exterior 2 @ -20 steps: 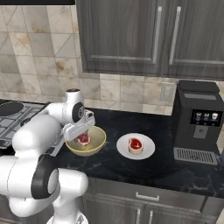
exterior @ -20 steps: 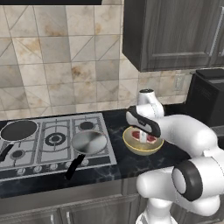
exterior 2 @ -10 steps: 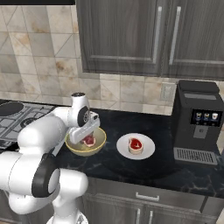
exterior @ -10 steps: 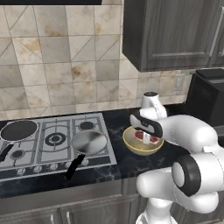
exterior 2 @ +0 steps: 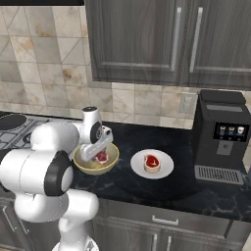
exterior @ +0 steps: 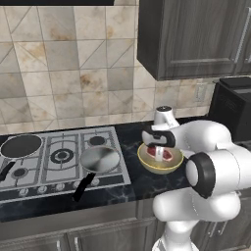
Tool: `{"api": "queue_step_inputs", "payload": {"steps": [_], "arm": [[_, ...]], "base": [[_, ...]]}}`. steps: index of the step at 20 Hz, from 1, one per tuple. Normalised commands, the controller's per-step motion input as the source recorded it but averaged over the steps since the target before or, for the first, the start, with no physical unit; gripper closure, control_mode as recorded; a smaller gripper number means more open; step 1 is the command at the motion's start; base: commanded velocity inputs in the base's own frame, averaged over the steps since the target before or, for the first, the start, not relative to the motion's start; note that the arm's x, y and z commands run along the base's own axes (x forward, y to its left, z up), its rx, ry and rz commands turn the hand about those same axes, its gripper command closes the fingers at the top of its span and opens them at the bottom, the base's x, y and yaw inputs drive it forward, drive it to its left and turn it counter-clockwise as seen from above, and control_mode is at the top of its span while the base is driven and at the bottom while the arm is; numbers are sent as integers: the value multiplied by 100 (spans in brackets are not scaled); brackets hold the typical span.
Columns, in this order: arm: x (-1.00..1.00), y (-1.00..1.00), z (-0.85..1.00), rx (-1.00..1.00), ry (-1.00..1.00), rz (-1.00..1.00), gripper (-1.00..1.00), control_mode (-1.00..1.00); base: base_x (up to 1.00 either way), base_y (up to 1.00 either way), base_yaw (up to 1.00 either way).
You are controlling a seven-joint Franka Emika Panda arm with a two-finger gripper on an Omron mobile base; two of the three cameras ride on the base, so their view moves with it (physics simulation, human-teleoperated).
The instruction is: Place one of the steaks on the plate and the other in the bowl. Then place the bowl in the fridge.
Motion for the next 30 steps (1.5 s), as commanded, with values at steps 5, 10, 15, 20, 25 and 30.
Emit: {"api": "queue_step_inputs", "payload": {"steps": [5,10,15,20,25,30], "arm": [[9,4,-17,0,0,0,-100,-100],[0,0,-6,0,0,0,-100,-100],[-15,0,0,0,0,-2,-100,-100],[-27,0,21,0,0,-9,-100,-100],[-38,0,84,0,0,-10,-100,-100],[-65,-1,60,3,3,-28,-100,-100]], "base": [[0,0,0],[0,0,0],[0,0,0],[0,0,0],[0,0,0],[0,0,0]]}}
